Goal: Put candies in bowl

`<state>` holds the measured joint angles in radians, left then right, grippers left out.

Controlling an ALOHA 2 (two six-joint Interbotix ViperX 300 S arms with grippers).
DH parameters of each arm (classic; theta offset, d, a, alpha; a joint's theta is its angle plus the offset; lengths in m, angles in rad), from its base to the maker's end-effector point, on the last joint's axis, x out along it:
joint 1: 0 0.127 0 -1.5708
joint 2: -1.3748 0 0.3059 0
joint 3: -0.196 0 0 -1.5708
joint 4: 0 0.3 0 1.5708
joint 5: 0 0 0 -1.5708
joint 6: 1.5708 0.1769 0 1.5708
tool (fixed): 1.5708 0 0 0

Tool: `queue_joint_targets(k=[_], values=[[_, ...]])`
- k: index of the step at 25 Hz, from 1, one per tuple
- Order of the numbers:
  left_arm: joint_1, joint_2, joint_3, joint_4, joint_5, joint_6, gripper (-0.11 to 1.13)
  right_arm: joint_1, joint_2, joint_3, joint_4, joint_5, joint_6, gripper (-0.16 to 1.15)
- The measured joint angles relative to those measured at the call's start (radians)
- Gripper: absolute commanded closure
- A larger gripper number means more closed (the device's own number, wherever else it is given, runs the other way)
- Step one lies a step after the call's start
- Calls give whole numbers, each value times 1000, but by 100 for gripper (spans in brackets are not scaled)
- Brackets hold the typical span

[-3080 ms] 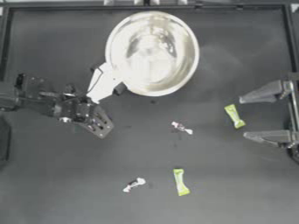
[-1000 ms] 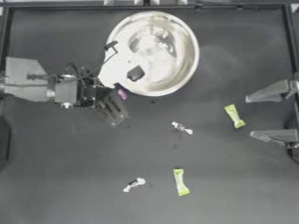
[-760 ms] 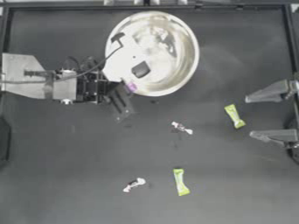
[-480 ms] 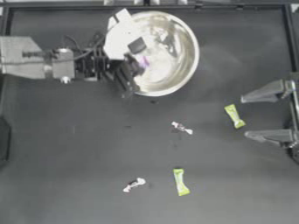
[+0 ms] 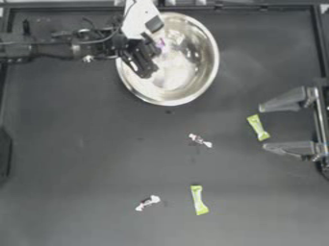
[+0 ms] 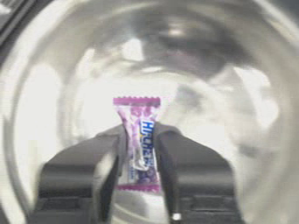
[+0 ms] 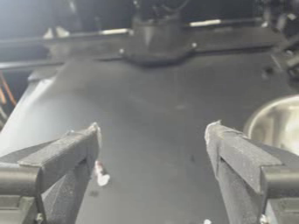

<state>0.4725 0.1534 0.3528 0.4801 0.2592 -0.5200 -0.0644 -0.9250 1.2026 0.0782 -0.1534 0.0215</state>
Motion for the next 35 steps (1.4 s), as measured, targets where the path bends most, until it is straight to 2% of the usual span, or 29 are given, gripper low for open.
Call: queue_joint_targets(k=[1,2,3,6,8,11,15,19,22,25,28,31,35], values=[[0,8,-8,0,0,8,1,-3,0,-3,0,8,0,-2],[0,11,-14,0,0,18,-6,-6,2,-6,0,15,0,-2],[0,11,-21,0,0,28,-7,-8,2,-9,0,23,0,-2],[-2,11,-32,0,-2,38,4,-17,8,-15,3,44,0,-2],[-5,8,-32,0,-2,38,3,-23,8,-18,32,66,2,-2],[-20,-21,-25,0,-3,40,0,-54,9,-34,118,146,3,-1],[-67,-146,25,0,-2,38,0,-163,9,-80,218,337,3,-1],[-141,-270,80,0,34,40,0,-282,12,-126,253,517,5,-1],[-199,-334,104,0,74,37,0,-347,28,-160,258,644,20,0],[-259,-385,127,0,110,34,0,-391,63,-193,221,749,95,0],[-307,-417,143,0,124,31,0,-411,98,-209,120,824,239,1],[-339,-439,161,-2,127,26,0,-388,121,-229,11,911,379,1],[-370,-462,196,-2,126,20,0,-310,169,-238,-124,979,588,1]])
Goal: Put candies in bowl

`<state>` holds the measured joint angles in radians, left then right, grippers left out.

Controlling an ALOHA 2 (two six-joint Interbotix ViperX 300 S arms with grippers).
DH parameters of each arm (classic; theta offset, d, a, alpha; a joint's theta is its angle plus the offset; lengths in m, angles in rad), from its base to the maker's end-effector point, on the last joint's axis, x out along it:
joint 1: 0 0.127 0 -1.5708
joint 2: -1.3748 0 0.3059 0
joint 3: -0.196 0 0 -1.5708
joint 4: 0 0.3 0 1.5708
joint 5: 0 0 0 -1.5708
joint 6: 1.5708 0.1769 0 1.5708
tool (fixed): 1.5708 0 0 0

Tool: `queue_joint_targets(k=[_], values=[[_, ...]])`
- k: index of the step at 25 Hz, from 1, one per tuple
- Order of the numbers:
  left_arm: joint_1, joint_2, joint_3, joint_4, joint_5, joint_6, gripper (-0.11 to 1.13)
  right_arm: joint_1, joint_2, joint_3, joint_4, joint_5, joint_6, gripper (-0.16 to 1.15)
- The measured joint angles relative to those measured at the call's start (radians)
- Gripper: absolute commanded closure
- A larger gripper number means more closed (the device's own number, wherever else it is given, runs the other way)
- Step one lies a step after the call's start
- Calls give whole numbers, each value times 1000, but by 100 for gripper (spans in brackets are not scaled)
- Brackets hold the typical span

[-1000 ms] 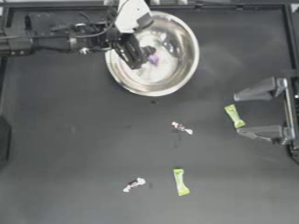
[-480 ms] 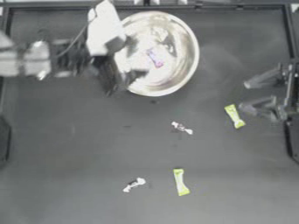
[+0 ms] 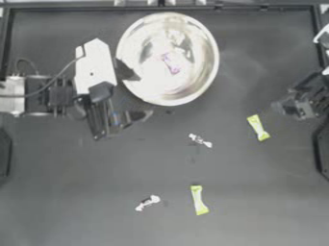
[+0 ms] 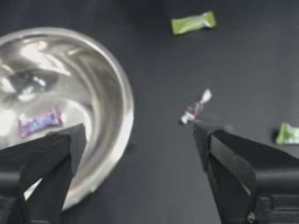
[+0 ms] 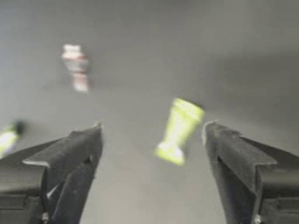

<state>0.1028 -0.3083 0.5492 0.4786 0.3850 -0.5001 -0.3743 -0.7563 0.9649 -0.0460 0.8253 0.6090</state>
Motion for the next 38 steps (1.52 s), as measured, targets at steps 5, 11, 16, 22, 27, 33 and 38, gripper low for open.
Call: queue_joint_targets(k=[5,11,16,22,27,33,38], values=[[-20,-29,72,-5,-28,-34,0,101,87,-2,-138,9,209,1],[-28,-97,167,-6,-103,-94,0,156,215,0,-178,3,328,1],[-40,-104,186,-8,-112,-97,0,169,299,0,-236,-3,431,1],[-41,-104,187,-11,-115,-97,0,192,387,-2,-293,-29,529,1],[-43,-104,198,-12,-115,-98,0,195,439,-2,-302,-91,574,1],[-41,-104,219,-21,-115,-98,0,204,506,-14,-302,-106,591,1],[-43,-104,222,-25,-115,-98,0,221,540,-23,-304,-106,606,1]])
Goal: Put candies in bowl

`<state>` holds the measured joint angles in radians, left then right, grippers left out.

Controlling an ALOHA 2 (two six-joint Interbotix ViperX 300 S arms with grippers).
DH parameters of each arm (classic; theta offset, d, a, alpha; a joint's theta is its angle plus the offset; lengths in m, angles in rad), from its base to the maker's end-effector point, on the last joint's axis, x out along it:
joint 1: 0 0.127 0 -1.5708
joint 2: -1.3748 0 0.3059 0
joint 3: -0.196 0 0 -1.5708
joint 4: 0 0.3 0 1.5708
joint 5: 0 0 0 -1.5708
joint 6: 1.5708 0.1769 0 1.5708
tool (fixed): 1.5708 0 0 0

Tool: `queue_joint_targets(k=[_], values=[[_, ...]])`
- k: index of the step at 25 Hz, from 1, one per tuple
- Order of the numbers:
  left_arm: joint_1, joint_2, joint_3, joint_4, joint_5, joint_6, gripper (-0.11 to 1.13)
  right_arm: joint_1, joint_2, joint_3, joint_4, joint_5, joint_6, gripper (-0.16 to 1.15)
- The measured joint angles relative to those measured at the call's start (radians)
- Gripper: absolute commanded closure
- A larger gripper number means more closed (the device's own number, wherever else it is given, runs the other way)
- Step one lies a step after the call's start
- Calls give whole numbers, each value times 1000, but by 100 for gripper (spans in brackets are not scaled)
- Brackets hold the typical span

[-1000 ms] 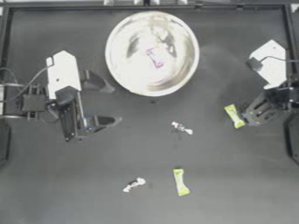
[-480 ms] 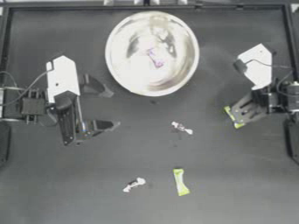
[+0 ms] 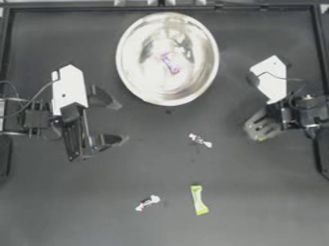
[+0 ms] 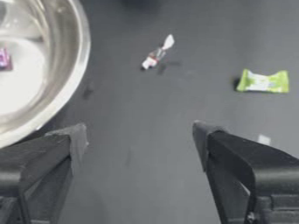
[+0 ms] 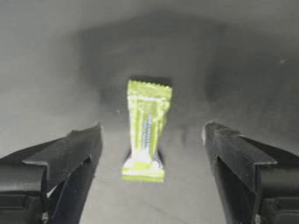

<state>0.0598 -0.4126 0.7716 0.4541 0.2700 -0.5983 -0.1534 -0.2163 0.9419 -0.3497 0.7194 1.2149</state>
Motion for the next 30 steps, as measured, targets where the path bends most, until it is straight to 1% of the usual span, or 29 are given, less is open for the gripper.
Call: queue_joint_targets(k=[8,11,16,25,26,28,30], values=[[2,0,2,0,0,0,0,21,26,0,3,-9,8,1],[2,0,5,-3,0,0,0,23,31,2,2,-28,28,1],[0,0,8,-14,0,0,0,23,46,11,-21,-55,54,1],[0,0,8,-17,0,0,0,25,80,12,-31,-74,57,2],[0,0,8,-17,0,0,0,23,80,12,-31,-75,57,3],[0,-2,9,-17,0,0,0,25,80,15,-32,-75,57,8],[0,0,8,-18,2,0,0,25,80,18,-32,-80,58,18]])
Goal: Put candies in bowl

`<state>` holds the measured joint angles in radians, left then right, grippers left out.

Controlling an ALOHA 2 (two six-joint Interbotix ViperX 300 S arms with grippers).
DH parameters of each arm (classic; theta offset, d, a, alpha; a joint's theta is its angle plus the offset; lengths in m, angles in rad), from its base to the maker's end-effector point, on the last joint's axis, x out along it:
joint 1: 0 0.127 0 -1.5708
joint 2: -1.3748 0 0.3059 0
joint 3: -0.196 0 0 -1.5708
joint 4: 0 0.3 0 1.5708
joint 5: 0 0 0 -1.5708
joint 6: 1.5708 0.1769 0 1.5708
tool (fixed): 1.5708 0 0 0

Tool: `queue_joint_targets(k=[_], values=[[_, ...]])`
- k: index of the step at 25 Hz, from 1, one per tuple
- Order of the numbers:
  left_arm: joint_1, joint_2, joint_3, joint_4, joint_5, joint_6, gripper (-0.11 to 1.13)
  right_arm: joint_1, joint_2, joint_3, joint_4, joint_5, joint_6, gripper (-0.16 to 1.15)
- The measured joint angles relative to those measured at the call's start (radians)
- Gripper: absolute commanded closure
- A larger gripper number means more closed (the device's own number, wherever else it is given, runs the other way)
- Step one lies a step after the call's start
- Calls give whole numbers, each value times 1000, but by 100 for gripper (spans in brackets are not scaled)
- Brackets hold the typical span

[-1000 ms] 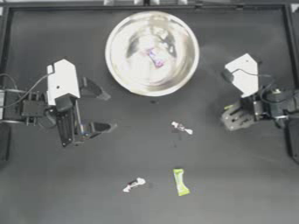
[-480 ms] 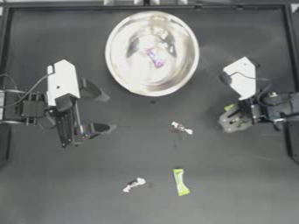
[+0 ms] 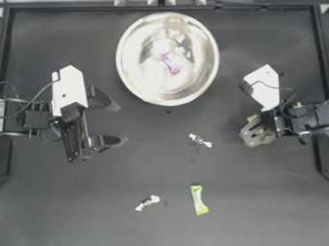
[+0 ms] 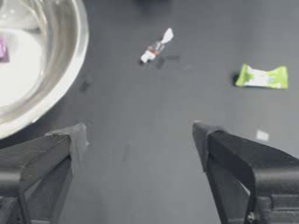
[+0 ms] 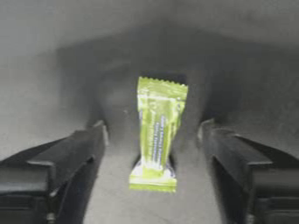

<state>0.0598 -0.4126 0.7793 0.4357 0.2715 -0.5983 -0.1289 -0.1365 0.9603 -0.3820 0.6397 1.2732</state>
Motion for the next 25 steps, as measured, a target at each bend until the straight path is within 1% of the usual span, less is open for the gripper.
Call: queue_joint_targets(k=[5,7,13,16,21,25], values=[[2,0,2,-2,0,-2,0,2,-2,6,2,0,0,45],[0,0,2,-2,0,0,0,2,-2,8,2,2,0,50],[0,-9,2,-15,2,-2,0,2,-2,5,2,6,-14,50],[0,-15,2,-18,3,-2,0,2,-6,-20,-2,31,-25,50],[0,-15,17,-18,5,0,0,2,-74,-140,-41,118,-84,50],[0,-17,23,-20,5,-2,0,-17,-118,-238,-87,127,-127,50]])
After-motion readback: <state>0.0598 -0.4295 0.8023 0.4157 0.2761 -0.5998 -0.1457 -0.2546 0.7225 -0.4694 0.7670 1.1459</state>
